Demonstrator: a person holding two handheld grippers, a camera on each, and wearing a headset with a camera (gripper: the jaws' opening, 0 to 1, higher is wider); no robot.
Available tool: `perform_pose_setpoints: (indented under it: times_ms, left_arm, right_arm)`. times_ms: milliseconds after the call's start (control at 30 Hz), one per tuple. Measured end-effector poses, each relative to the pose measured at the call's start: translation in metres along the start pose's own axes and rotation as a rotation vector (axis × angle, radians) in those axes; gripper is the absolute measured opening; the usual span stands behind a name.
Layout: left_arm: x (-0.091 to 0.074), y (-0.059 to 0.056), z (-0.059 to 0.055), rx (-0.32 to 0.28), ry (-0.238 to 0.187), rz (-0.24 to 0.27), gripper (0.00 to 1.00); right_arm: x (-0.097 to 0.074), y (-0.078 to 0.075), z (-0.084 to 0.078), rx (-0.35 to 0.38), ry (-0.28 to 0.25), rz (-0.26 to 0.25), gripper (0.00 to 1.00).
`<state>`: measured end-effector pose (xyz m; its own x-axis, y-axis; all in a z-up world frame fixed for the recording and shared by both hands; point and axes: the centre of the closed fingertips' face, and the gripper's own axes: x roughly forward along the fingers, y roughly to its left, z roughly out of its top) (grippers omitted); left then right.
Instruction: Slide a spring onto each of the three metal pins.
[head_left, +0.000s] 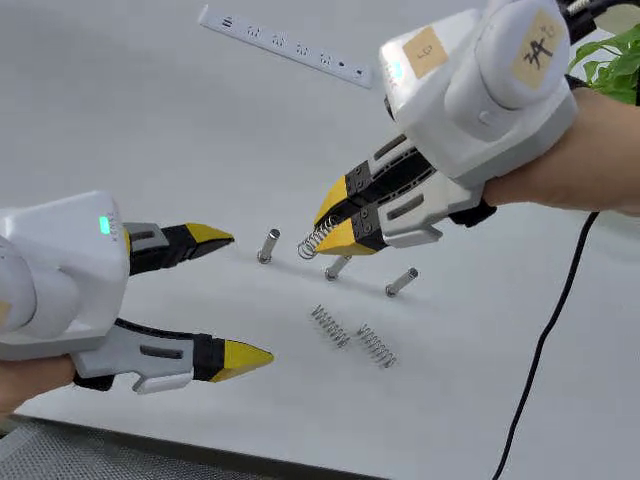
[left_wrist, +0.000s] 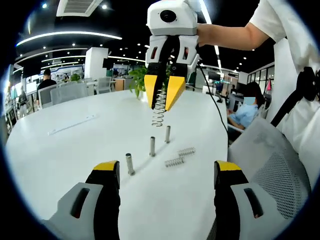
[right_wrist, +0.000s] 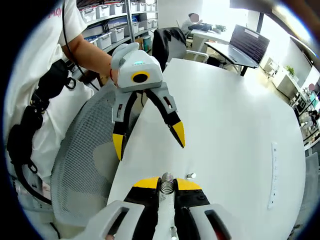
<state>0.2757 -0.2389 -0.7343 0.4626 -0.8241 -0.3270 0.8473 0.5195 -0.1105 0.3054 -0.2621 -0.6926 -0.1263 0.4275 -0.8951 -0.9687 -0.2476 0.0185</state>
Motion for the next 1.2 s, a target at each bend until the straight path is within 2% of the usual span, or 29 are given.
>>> perform_pose_setpoints:
  times_ms: [167, 367, 433, 733, 867, 1200]
  left_arm:
    - [0.0, 0.003, -0.002, -0.012, 0.001, 0.003, 0.84]
    - [0.002, 0.006, -0.005, -0.021, -0.019, 0.007, 0.97]
    - [0.002, 0.006, -0.006, -0.026, -0.018, 0.004, 0.99]
    - [0.005, 0.008, -0.01, -0.036, -0.014, -0.003, 0.99]
    - [0.006, 0.008, -0.008, -0.043, -0.026, -0.003, 0.99]
    - [0.009, 0.006, -0.009, -0.051, -0.033, -0.015, 0.99]
  right_arm:
    - [0.007, -0.017, 0.0, 0.017, 0.014, -0.028, 0.07]
    - [0.02, -0.036, -0.006, 0.039, 0.036, -0.05, 0.06]
    - [0.023, -0.038, -0.007, 0.039, 0.042, -0.05, 0.07]
    - [0.045, -0.049, -0.015, 0.043, 0.073, -0.036, 0.07]
    - [0.052, -0.052, -0.019, 0.04, 0.081, -0.026, 0.07]
    - [0.061, -0.054, -0.026, 0.033, 0.103, -0.015, 0.07]
